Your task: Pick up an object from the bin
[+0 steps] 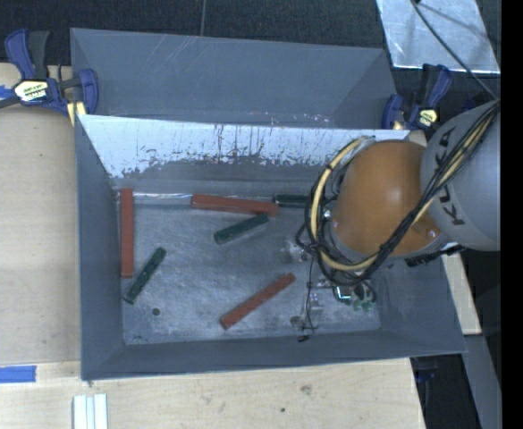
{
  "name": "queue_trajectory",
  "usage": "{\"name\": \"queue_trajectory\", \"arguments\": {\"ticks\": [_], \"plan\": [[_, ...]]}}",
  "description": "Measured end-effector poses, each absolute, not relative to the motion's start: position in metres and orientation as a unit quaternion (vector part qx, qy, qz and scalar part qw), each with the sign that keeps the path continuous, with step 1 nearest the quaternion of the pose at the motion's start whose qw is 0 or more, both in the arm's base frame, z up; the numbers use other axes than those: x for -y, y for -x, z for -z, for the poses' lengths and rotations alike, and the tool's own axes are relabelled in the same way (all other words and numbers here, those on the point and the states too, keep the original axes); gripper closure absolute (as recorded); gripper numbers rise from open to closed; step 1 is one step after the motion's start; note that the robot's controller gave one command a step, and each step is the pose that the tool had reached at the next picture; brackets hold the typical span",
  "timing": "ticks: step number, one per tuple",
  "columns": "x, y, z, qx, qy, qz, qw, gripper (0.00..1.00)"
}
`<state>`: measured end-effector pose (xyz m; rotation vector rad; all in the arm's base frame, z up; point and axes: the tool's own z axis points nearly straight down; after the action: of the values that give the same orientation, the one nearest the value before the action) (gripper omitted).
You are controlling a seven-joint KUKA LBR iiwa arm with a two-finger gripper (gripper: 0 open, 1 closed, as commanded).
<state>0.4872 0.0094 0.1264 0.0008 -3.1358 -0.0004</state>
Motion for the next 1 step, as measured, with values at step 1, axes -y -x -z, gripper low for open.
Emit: {"name": "queue_trajectory", "arguments": {"ticks": [1], "plan": [[-0.0444, -0.4938, -0.0699, 0.999, -0.052, 0.0, -0.002, 0.0]]}}
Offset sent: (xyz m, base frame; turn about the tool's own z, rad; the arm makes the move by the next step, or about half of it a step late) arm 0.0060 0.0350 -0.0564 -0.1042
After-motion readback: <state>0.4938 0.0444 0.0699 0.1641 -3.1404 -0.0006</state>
